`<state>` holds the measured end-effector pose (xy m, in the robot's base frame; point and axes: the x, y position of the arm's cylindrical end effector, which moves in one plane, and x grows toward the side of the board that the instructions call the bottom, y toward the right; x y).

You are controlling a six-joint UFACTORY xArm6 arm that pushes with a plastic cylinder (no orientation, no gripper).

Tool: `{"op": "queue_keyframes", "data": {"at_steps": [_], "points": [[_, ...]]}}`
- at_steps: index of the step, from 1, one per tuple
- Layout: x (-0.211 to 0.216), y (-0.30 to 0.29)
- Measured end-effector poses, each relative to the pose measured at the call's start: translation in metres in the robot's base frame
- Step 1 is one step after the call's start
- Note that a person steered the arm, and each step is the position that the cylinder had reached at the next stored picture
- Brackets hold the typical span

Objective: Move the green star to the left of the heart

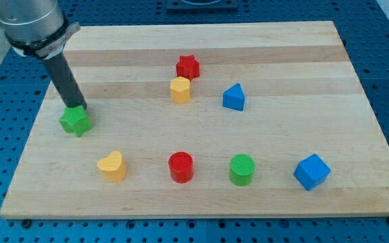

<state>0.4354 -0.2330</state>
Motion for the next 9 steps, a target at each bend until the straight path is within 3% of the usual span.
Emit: {"op": "queue_keyframes", "data": {"at_steps": [2, 6, 9], "points": [[0.026, -0.007], [0.004, 0.022], [0.037, 0.011]]}}
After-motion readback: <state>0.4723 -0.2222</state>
